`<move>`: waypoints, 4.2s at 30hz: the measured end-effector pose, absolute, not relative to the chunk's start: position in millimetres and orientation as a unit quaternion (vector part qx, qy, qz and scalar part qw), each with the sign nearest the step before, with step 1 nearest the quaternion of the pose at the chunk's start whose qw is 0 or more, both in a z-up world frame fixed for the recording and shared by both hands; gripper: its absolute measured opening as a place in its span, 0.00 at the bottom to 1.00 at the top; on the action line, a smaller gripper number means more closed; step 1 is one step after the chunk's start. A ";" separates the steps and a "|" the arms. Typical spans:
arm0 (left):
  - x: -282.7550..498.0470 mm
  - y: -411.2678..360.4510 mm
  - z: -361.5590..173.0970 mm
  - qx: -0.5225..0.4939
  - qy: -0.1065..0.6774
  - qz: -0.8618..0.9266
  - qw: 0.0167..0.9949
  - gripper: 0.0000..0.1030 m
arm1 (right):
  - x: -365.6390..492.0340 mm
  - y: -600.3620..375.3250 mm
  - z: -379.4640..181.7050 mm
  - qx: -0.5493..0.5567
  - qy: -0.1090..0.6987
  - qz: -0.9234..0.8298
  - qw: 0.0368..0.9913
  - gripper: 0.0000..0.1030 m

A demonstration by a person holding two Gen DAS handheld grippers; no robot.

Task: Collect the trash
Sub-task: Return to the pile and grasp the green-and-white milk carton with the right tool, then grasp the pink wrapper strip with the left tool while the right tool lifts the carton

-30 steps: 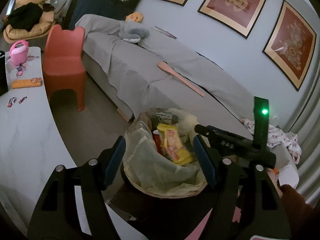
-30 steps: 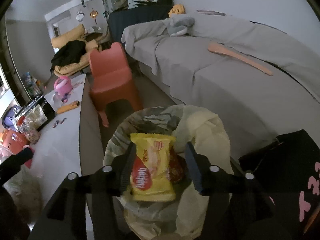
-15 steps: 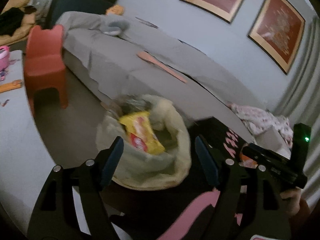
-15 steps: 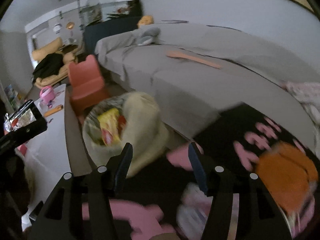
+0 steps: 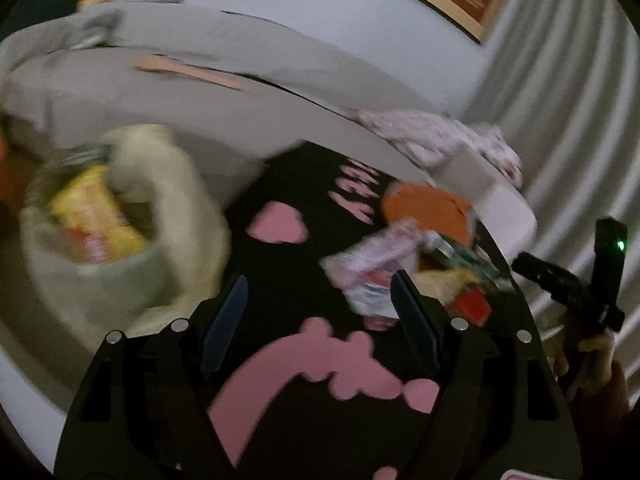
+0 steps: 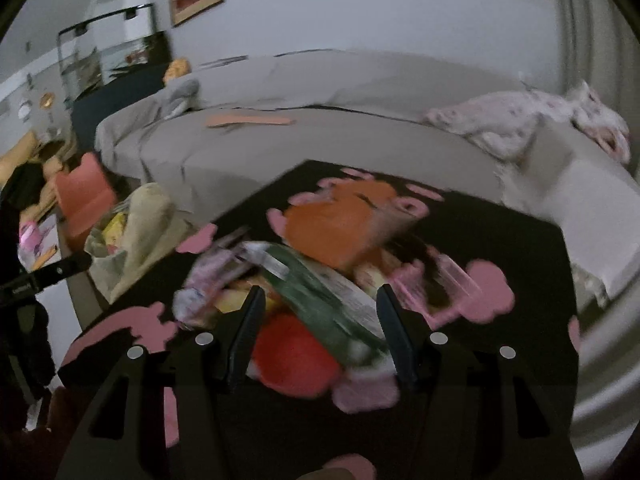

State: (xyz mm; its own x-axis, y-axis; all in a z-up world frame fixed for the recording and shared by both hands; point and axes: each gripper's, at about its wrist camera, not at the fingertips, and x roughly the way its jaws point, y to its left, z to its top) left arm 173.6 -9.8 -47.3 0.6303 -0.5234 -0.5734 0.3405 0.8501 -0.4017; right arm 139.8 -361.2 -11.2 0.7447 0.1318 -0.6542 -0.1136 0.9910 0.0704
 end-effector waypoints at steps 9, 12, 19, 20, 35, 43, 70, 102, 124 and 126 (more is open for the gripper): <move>215.2 -79.2 -58.7 -0.083 0.384 -0.297 0.870 0.68 | 125.7 -388.8 -28.8 0.036 0.364 0.064 0.929 0.53; 211.3 -82.8 -58.4 -0.094 0.385 -0.294 0.870 0.68 | 133.6 -382.5 -25.8 0.014 0.361 0.082 0.929 0.53; 202.4 -76.2 -59.0 -0.097 0.396 -0.275 0.870 0.68 | 196.8 -353.7 -31.3 -0.001 0.391 0.188 0.901 0.53; 201.3 -73.7 -58.5 -0.096 0.395 -0.272 0.872 0.68 | 206.2 -350.7 -35.7 -0.004 0.403 0.190 0.895 0.53; 199.3 -64.9 -70.2 -0.114 0.407 -0.265 0.867 0.68 | 146.3 -413.5 -52.8 0.068 0.438 0.133 0.887 0.23; 189.5 -80.0 -63.9 -0.095 0.402 -0.283 0.866 0.68 | 104.5 -410.0 -39.5 0.047 0.439 0.170 0.881 0.42; 250.1 -81.0 -77.6 -0.071 0.423 -0.266 0.863 0.68 | 106.6 -467.1 -61.4 0.114 0.445 0.032 0.887 0.51; 194.4 -82.9 -73.3 -0.061 0.442 -0.265 0.855 0.18 | 119.4 -447.5 -67.0 0.050 0.503 -0.033 0.862 0.64; 161.8 -37.3 -33.2 -0.106 0.372 -0.235 0.892 0.18 | 97.4 -394.9 37.0 0.002 0.334 0.009 0.943 0.55; 157.7 -31.0 -21.0 -0.102 0.356 -0.228 0.901 0.18 | 95.6 -379.3 52.7 -0.010 0.297 0.022 0.955 0.55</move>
